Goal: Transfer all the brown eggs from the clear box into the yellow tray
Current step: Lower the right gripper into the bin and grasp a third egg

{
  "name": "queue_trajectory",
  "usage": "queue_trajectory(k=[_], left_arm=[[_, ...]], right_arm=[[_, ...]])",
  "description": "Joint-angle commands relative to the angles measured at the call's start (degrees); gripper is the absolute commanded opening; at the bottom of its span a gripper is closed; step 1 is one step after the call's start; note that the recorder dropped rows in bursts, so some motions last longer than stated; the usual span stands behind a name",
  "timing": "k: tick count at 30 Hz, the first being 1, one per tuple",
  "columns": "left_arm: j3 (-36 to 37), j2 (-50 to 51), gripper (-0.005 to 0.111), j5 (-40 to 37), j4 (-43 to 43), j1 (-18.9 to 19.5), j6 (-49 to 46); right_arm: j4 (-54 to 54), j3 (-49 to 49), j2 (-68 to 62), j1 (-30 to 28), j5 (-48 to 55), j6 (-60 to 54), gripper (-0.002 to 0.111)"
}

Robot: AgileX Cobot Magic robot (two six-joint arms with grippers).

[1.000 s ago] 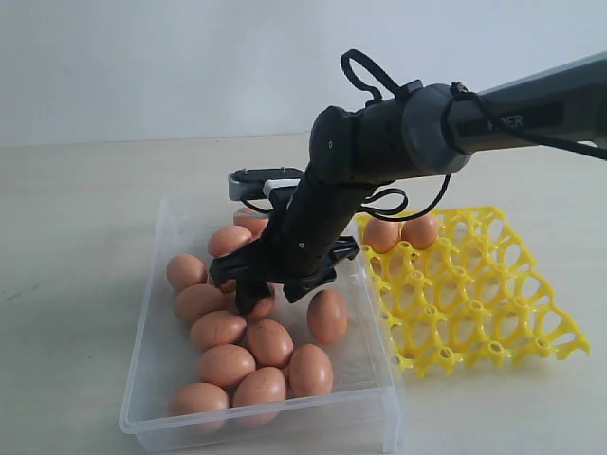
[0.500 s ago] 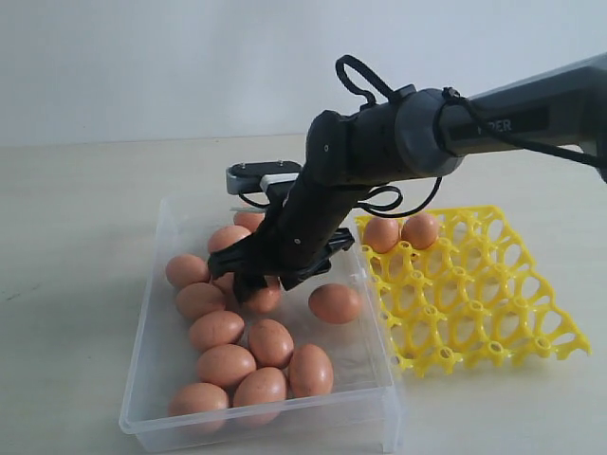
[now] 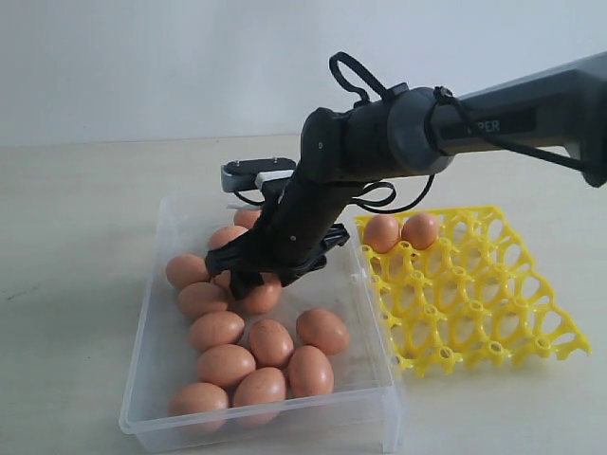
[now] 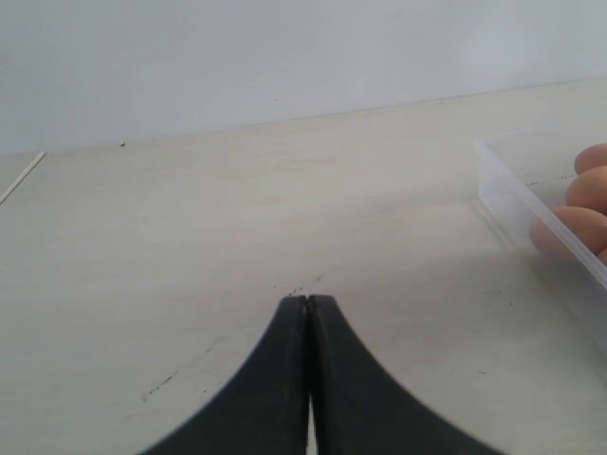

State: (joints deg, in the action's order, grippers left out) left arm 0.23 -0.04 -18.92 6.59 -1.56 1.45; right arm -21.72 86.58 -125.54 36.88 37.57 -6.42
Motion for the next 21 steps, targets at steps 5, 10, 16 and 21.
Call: queue_trajectory(k=[5, 10, 16, 21], left_arm=[[-0.23, 0.04, 0.0, 0.83, 0.08, -0.08, 0.35], [-0.23, 0.04, 0.0, 0.83, 0.08, -0.08, 0.35], [-0.23, 0.04, 0.0, 0.83, 0.08, -0.08, 0.35], [-0.23, 0.04, 0.0, 0.83, 0.08, -0.08, 0.35]], right_arm=[[0.75, 0.32, -0.52, -0.22, -0.42, -0.35, 0.06], [1.27, 0.32, -0.52, -0.22, -1.54, 0.21, 0.048], [1.41, 0.32, -0.52, -0.22, -2.52, 0.03, 0.046], [2.86, 0.16, 0.17, -0.22, -1.8, -1.99, 0.014]])
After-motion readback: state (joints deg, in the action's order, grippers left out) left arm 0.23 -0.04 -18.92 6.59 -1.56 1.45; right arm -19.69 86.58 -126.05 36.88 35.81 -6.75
